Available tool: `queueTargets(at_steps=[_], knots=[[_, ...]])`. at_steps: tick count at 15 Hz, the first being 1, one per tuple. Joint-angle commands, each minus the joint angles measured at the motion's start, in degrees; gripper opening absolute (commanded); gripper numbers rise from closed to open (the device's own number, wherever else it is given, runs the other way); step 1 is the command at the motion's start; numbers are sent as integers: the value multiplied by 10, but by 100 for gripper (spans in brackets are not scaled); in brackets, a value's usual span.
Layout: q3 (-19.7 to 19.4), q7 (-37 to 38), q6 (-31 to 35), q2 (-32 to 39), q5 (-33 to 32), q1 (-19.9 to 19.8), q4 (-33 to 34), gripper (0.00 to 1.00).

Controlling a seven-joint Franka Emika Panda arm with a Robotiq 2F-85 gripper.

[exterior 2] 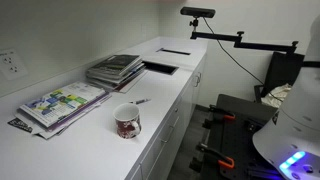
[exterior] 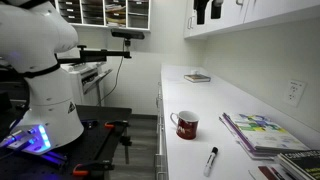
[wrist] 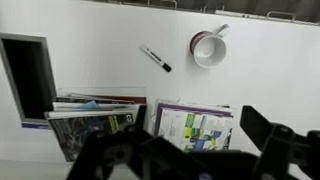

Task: Put the marker in the mug

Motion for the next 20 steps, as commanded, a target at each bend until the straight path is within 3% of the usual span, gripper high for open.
queueTargets(at_steps=[1,4,7,10,16,20], knots=[[1,0,-1,0,0,-1,2,100],[1,0,-1,0,0,-1,2,100],[-9,-94,35,11,-15,11,-15,100],[-19,-184,116,44,-24,16,-52,100],[-38,-394,268,193,-16,14,-91,100],[-19,-492,311,301,-43,-8,-72,100]])
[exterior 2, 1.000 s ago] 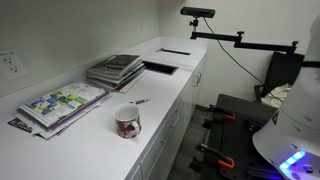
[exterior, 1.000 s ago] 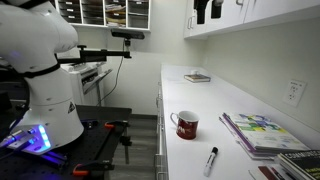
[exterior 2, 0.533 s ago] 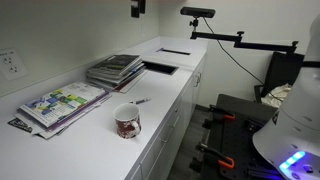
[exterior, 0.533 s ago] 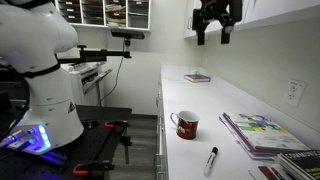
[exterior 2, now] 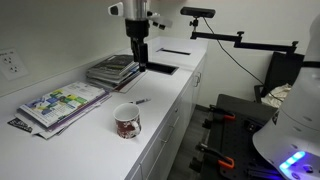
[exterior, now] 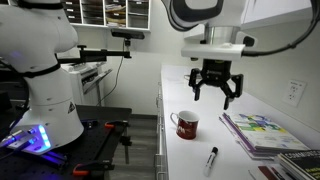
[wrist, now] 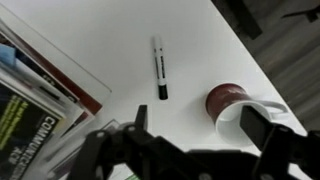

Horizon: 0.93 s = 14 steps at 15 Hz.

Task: Put the marker in the mug

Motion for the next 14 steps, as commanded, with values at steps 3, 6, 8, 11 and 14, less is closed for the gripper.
queueTargets(at_steps=[3,6,8,11,14], knots=[[26,-34,15,68,-27,-26,19,100],[28,-37,15,83,-32,-28,35,100],[27,-37,15,82,-33,-27,36,100],[38,-58,52,119,-21,-41,42,100],[53,-80,87,172,-23,-63,56,100]])
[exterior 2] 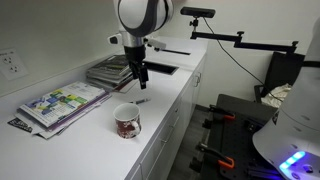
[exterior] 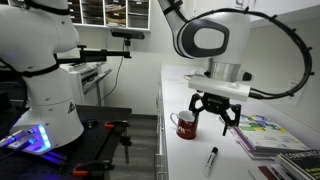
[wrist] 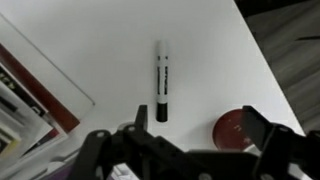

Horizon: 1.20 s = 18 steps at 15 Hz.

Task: Put the marker in the mug

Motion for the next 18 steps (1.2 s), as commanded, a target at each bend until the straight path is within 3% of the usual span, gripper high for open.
queueTargets(at_steps=[1,9,11,12,18], knots=[[24,-37,38,60,-3,-34,27,100],[57,-50,39,191,-10,-85,128,97],[56,-42,38,210,-17,-84,145,86],[58,-42,36,217,-19,-85,149,71],[75,-56,44,219,-16,-103,155,25]])
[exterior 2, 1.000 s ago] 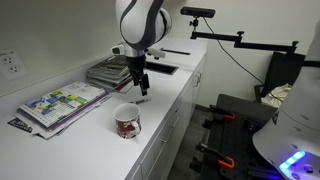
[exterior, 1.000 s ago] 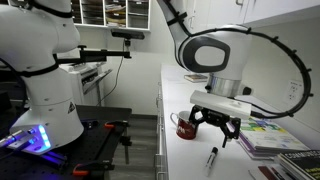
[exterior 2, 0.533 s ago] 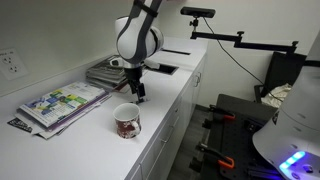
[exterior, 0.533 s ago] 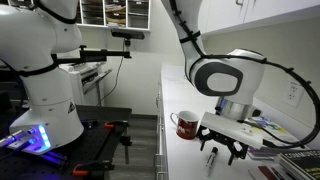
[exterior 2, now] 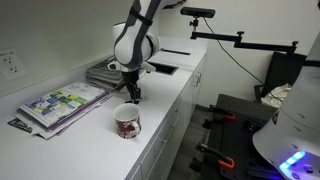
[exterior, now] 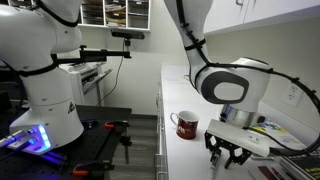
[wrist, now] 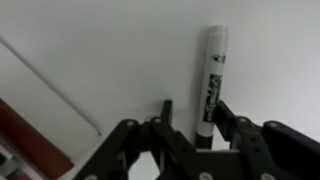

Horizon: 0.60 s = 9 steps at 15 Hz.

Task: Put the marker in the mug

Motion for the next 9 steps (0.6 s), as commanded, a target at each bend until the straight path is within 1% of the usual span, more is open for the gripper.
queueTargets(at_steps=[1,2,3,4,5,7,9], knots=[[27,-11,-1,-4,1,-27,-1,17],[41,-25,-1,-5,9,-40,-2,10],[50,-35,1,-7,13,-49,-5,1],[71,-59,4,-10,24,-69,-9,0],[87,-84,9,-12,33,-84,-12,3],[143,-173,24,-17,76,-137,-24,5],[182,-251,21,-20,123,-174,-27,5]])
